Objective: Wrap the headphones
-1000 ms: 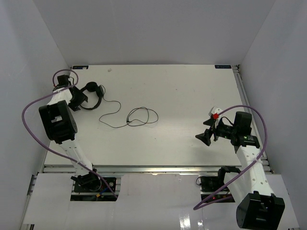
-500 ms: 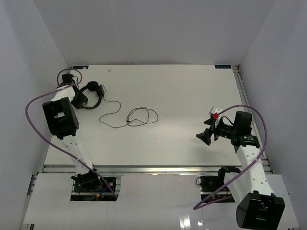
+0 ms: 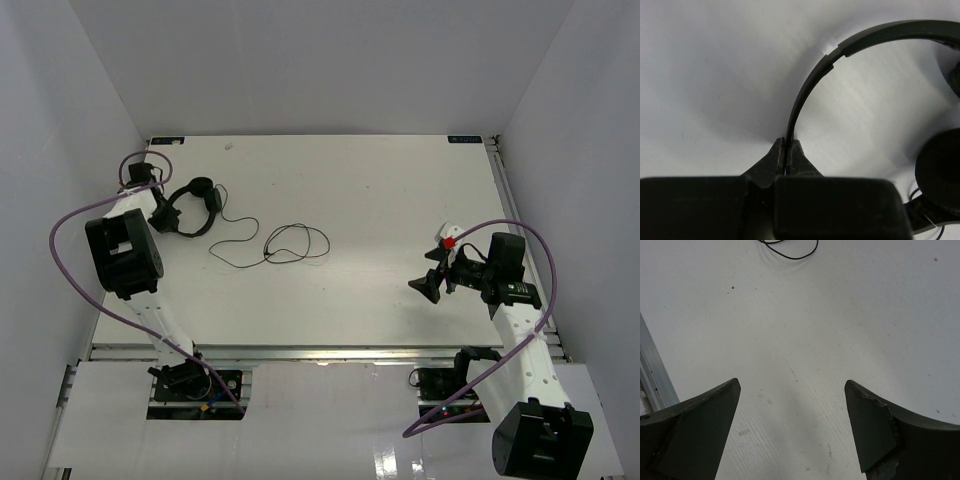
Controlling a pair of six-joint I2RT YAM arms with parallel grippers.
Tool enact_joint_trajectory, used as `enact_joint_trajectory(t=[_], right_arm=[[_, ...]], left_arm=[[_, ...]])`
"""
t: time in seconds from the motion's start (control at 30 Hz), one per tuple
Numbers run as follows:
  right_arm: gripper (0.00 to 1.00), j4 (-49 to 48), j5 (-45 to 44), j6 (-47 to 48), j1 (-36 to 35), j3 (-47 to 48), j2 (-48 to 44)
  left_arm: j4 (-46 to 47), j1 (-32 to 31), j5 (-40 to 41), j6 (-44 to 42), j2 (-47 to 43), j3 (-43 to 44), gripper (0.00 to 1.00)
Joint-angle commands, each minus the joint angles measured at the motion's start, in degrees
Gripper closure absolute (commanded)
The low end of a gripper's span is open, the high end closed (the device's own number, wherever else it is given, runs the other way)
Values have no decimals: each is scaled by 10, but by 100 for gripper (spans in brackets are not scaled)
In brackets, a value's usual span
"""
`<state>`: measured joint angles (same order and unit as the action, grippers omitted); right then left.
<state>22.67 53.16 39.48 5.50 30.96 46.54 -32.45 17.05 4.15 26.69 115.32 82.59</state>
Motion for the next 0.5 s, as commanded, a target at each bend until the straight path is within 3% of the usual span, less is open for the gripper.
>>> enact_joint_trajectory(t=[0.0, 0.1, 0.2, 0.3, 0.37, 0.47], right_arm=[[8, 34, 105, 52, -4, 0, -5], [8, 42, 135, 83, -24, -2, -9], [8, 46, 28, 81, -94, 37, 0], [6, 87, -53, 74, -182, 142, 45], [5, 82, -95, 25, -231, 176, 76], [9, 34, -98, -72, -241, 246, 119]], left_arm=[[11, -31, -44, -6, -142, -63, 100], [23, -82, -92, 0, -244, -114, 100], [27, -151, -116, 2, -348, -170, 100], [25, -208, -152, 20, -447, -231, 100], [24, -231, -183, 39, -500, -273, 100], [10, -256, -220, 68, -583, -299, 100]])
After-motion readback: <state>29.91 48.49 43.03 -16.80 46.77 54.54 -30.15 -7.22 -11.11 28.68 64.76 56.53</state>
